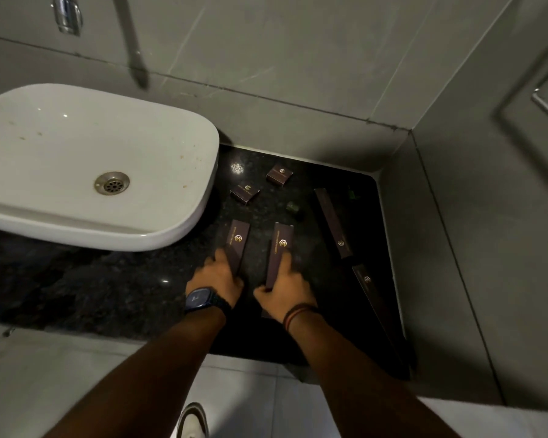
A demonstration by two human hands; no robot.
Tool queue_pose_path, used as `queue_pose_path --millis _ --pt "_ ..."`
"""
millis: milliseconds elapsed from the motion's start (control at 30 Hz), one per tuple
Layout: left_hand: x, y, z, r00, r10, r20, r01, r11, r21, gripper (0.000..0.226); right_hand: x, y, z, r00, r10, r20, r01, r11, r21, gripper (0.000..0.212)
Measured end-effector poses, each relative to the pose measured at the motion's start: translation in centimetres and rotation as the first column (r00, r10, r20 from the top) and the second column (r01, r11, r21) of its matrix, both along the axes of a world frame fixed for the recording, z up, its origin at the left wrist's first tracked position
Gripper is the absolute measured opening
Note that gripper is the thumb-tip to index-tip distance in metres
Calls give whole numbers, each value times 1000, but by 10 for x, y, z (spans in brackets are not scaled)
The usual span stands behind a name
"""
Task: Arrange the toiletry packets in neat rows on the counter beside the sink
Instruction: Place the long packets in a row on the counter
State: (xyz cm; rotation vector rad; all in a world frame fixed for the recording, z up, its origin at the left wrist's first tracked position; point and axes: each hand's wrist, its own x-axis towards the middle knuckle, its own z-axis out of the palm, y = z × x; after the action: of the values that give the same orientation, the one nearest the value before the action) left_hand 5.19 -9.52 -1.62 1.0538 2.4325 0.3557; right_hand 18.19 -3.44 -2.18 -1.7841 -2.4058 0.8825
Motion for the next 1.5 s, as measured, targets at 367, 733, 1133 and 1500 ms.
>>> queue_pose_path --millis 367,733,1133,1500 --pt "17 -33 4 998 62 -25 -63 997 -46 60 15 -28 -13 984 131 125 -130 991 -10 86" --pt "49 26 25 980 -45 -194 94 963 254 65 73 26 23 990 -140 3 134 953 272 64" --pt "129 188 12 975 -6 221 -44 974 222 82 169 57 -9 923 -315 219 326 945 -13 64" --pt "132 171 2 959 -275 71 275 961 17 46 142 70 20 710 -606 -358 684 714 150 36"
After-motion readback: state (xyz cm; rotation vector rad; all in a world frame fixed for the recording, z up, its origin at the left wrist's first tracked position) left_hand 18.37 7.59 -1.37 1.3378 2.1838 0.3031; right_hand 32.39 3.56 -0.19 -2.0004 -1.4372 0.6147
